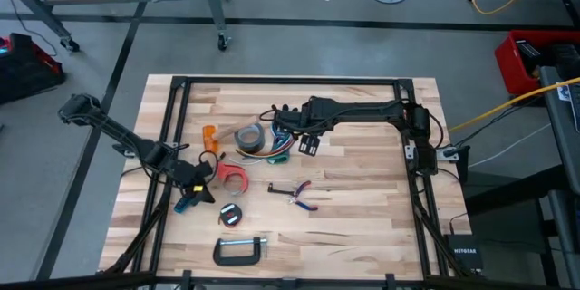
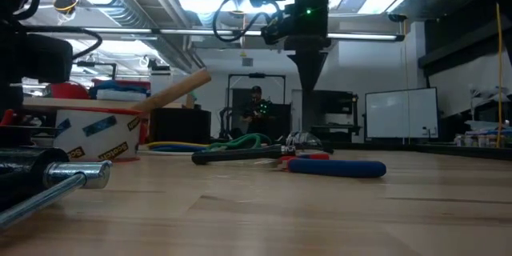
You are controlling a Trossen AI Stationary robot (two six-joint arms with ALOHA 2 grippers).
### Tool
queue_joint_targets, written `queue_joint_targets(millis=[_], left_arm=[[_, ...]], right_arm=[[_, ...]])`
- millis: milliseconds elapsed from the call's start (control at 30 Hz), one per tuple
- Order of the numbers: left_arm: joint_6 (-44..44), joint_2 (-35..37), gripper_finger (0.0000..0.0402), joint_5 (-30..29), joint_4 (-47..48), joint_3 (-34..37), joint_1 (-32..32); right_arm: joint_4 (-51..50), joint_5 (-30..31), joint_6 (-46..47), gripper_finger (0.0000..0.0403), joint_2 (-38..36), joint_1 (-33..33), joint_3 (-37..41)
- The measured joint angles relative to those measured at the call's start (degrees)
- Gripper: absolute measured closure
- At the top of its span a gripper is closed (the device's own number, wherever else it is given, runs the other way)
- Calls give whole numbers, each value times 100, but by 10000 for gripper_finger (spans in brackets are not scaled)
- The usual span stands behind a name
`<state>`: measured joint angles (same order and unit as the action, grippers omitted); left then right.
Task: Coil cords
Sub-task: Uncoil the red wire from the black spool
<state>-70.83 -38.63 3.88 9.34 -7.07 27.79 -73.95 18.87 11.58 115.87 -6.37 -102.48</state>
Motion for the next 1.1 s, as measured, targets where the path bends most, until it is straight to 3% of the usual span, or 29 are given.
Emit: queue_joint_targets(millis=[167,300,633,1100], left_arm=[[-289,-14,258,0,-274,0,0],[-473,-165,225,-91,-474,-9,0],[-800,-859,219,-115,-905,-9,0],[-1140,-1460,219,-193,-1656,-24,164]], right_arm=[[95,-4,1,136,0,-1,0],[293,-85,10,136,0,2,0],[1082,-348,-130,136,0,-2,2],[1145,-348,-151,136,0,-2,2]])
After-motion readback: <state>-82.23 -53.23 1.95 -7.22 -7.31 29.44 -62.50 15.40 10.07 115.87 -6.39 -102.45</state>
